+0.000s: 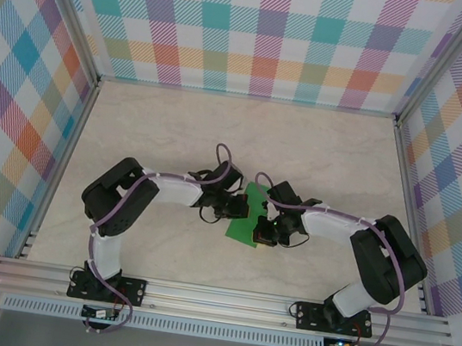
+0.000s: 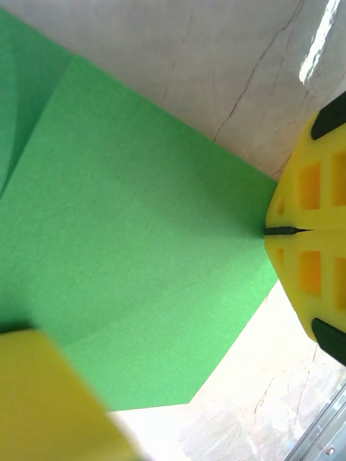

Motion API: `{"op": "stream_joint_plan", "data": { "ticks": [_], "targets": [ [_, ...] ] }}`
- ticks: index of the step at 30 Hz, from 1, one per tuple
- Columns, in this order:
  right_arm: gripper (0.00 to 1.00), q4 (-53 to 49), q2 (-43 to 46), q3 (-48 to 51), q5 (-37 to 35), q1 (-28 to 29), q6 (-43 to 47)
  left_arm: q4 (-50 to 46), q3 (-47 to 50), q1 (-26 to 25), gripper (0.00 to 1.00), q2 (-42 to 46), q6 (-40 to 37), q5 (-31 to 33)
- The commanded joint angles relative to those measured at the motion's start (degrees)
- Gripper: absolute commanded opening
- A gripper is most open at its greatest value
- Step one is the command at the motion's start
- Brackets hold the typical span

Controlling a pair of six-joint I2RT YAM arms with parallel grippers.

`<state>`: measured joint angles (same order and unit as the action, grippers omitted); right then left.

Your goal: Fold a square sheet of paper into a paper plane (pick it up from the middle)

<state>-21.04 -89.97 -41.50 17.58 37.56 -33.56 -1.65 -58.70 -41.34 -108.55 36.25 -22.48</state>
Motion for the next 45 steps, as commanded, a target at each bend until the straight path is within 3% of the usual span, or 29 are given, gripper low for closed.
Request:
{"op": "stream_joint_plan", "data": {
  "ticks": [1, 8, 11, 14, 20, 25, 35, 39, 41, 45],
  "targets": [
    [0.0, -5.53, -3.52, 2.08, -6.73, 0.5, 1.33, -3.29, -0.74, 4.54, 0.0, -2.33, -4.6, 3.25],
    [0.0, -5.21, -0.12, 0.69, -4.65, 0.49, -0.78, -5.07, -2.03, 8.46, 0.0, 0.09, -5.46, 4.46],
    [0.0, -4.2, 3.21, -1.84, -2.98, 0.5, -2.69, -6.2, -3.9, 8.65, 0.05, 2.77, -5.62, 5.04],
    [0.1, -2.88, 7.0, -4.21, -3.87, 0.22, -4.59, -6.72, -4.94, 8.65, 0.18, 5.83, -4.37, 4.52],
    [0.46, 0.45, 9.32, -5.18, -5.36, -4.37, -4.92, -3.97, -1.04, 8.58, 0.52, 11.54, 1.55, 3.68],
    [0.56, 3.56, 6.31, -4.71, -2.34, -8.68, -1.77, 0.49, 3.92, 8.23, 0.7, 13.8, 7.65, 1.03],
    [0.5, 7.51, -2.13, -6.65, 5.6, -9.87, 2.12, 4.83, 8.18, 5.86, 0.89, 13.63, 12.81, -2.92],
    [0.35, 8.39, -3.05, -6.32, 6.85, -9.88, 2.36, 6.98, 9.15, 5.27, 0.97, 12.82, 15.0, -5.5],
    [0.24, 7.28, -2.87, -6.41, 4.41, -10.0, 1.94, 8.85, 9.67, 4.92, 0.96, 12.18, 16.22, -7.51],
    [0.15, 6.78, -1.8, -5.67, 1.86, -10.64, 1.06, 10.77, 9.99, 4.16, 0.91, 10.63, 17.19, -9.73]
  ]
}}
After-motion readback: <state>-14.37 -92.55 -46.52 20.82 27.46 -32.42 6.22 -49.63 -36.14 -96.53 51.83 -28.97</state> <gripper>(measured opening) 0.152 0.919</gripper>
